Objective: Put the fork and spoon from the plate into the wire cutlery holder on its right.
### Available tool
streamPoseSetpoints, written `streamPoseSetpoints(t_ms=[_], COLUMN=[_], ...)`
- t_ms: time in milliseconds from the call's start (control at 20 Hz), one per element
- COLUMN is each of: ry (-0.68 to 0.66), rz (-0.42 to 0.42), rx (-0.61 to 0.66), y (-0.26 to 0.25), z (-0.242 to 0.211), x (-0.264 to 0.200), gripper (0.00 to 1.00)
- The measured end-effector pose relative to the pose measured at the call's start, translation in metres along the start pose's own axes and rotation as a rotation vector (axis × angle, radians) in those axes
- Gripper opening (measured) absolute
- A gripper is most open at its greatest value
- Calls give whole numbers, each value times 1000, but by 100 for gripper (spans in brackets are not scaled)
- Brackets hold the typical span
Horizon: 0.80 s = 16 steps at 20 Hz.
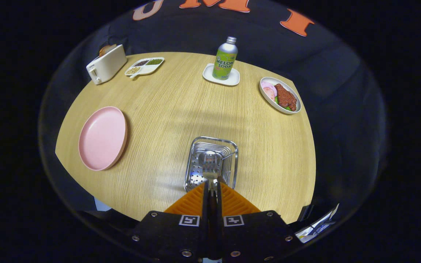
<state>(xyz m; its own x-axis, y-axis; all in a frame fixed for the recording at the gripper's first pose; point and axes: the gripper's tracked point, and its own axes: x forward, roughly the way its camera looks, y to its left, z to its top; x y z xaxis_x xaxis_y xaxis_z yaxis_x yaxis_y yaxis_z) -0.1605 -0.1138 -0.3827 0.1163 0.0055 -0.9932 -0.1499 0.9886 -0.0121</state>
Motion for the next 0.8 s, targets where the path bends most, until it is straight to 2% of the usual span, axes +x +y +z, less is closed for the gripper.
streamPoseSetpoints(t_ms=[200,350,700,800], ry=[-120,-274,-676,-772], rz=[4,-4,-51,-58], rx=[30,65,49,63], y=[-8,-10,-16,-17], z=[29,63,140,157], x=[-10,-29,-110,-134], gripper=[11,12,11,16])
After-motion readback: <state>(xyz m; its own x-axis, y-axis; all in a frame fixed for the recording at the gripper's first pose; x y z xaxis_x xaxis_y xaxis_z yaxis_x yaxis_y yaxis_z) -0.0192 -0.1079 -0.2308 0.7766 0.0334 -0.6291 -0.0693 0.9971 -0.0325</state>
